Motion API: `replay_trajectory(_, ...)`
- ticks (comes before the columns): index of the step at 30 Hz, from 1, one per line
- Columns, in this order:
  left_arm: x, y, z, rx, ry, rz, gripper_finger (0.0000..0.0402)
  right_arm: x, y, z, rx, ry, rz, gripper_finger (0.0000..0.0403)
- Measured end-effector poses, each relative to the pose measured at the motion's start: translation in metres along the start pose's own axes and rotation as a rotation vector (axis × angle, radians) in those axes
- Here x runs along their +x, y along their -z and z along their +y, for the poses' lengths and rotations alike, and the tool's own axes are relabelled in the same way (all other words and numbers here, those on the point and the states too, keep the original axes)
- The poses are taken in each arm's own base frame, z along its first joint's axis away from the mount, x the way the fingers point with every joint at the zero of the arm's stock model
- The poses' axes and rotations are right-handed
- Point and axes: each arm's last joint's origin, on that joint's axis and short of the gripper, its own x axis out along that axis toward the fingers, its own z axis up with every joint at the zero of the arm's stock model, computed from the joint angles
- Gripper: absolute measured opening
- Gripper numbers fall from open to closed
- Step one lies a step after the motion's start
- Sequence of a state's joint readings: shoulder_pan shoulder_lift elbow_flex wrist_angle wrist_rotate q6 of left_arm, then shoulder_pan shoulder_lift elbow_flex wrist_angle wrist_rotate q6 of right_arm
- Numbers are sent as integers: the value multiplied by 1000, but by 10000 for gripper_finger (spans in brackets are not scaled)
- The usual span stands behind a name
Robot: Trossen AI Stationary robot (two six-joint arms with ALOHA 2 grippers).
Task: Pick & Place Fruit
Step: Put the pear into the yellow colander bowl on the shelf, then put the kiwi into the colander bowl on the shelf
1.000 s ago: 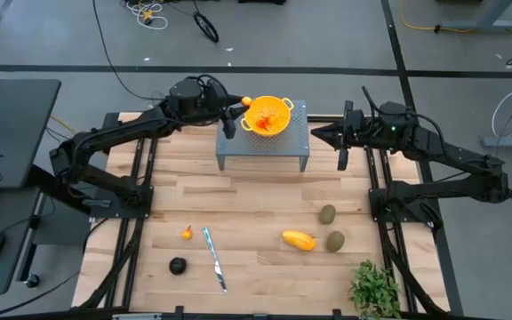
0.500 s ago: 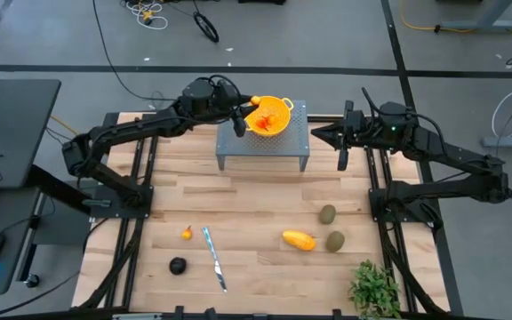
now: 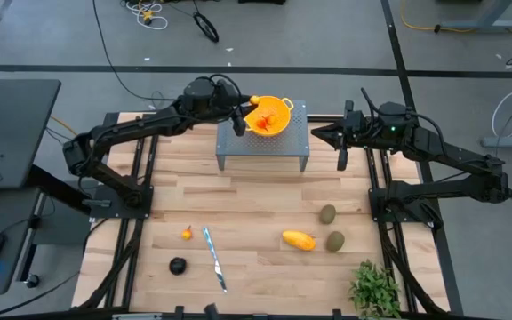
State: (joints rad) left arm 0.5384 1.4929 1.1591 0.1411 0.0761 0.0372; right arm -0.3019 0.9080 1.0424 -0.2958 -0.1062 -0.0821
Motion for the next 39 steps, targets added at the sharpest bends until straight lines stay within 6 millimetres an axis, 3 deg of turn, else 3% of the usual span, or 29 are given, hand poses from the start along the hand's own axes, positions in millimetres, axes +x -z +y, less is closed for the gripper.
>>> replay_trajectory(11, 17, 20, 4, -29, 23, 77, 144, 0, 0, 0, -9, -1, 1, 18)
replay_trajectory(26, 17, 20, 5, -25, 22, 76, 150, 0, 0, 0, -23, 8, 4, 18)
replay_trajectory(39, 17, 21, 5, -42, 6, 82, 289, 0, 1, 0, -34, 8, 8, 18)
